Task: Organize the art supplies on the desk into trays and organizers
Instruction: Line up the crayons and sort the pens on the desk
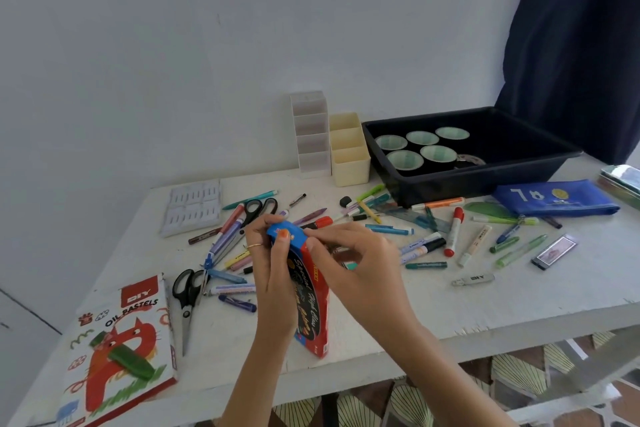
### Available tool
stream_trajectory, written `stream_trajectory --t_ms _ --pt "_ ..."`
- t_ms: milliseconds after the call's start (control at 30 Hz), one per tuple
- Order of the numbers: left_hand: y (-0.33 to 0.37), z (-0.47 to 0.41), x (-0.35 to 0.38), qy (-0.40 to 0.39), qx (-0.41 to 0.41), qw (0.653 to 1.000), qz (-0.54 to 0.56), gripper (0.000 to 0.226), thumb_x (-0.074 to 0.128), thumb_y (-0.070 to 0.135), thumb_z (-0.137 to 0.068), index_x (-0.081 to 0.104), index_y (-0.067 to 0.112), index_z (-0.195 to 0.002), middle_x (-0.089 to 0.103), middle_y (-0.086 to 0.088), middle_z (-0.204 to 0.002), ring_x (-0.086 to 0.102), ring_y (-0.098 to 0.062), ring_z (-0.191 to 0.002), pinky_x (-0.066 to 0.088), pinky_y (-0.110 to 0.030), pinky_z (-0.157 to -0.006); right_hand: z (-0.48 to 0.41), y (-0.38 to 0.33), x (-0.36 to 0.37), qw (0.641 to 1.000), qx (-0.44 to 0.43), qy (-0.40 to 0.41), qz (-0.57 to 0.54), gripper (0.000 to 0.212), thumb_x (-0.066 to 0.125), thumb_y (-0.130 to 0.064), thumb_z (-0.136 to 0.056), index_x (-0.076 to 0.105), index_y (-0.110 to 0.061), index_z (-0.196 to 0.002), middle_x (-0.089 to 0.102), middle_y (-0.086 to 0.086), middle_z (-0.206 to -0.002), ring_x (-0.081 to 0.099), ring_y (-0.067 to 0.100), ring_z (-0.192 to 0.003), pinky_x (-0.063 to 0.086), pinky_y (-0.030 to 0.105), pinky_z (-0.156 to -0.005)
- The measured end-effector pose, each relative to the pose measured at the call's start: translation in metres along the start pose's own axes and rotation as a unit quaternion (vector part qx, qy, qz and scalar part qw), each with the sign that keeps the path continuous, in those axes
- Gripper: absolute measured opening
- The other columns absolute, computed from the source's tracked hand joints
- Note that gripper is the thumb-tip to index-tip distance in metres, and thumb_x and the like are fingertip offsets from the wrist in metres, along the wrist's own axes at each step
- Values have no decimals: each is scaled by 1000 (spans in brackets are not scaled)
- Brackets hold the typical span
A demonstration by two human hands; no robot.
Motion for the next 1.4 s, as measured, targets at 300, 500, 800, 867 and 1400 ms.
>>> stream_trajectory --t_ms 300,500,800,867,1400 --pt "6 4 0 -23 15 1000 -8 13 37 16 -86 42 19 -98 54 26 -76 54 5 -68 45 -8 -60 -2 -6 3 999 17 -18 37 14 62 -25 -86 71 -25 -97 56 -26 -78 54 -7 -88 47 6 -68" --pt "5 -1 -7 -46 30 997 -60 13 40 20 -86 49 14 -95 55 15 -80 52 0 -71 44 -11 -64 -3 -16 8 995 11 -74 62 23 52 -25 -92 68 -26 -108 62 -14 -89 58 3 -83 51 16 -73" --pt "9 2 -10 -44 37 997 -53 9 46 24 -87 48 18 -94 54 12 -76 50 -2 -66 44 -12 -60 0 -8 12 998 45 -41 22 18 57 -25 -91 70 -30 -103 60 -24 -83 60 -1 -84 54 17 -71" --pt "8 2 -10 -44 41 996 -59 13 45 32 -84 50 23 -92 54 12 -76 51 -3 -66 44 -14 -60 0 -5 12 996 73 -45 -39 18 59 -21 -90 69 -30 -100 63 -22 -83 59 -6 -83 52 13 -66" --pt "-21 6 -6 -28 -85 996 -3 27 43 36 -95 46 25 -119 63 13 -96 62 -5 -88 53 -21 -73 0 3 7 983 -48 -23 178 38 53 -32 -94 51 -31 -132 66 -12 -99 61 7 -84 51 19 -74"
Point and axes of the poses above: each hand's wrist, its own z-axis away from the middle knuckle, its own x-axis out of the palm, y = z × x, the point moved 4 cm from there along -z, towards the middle knuckle
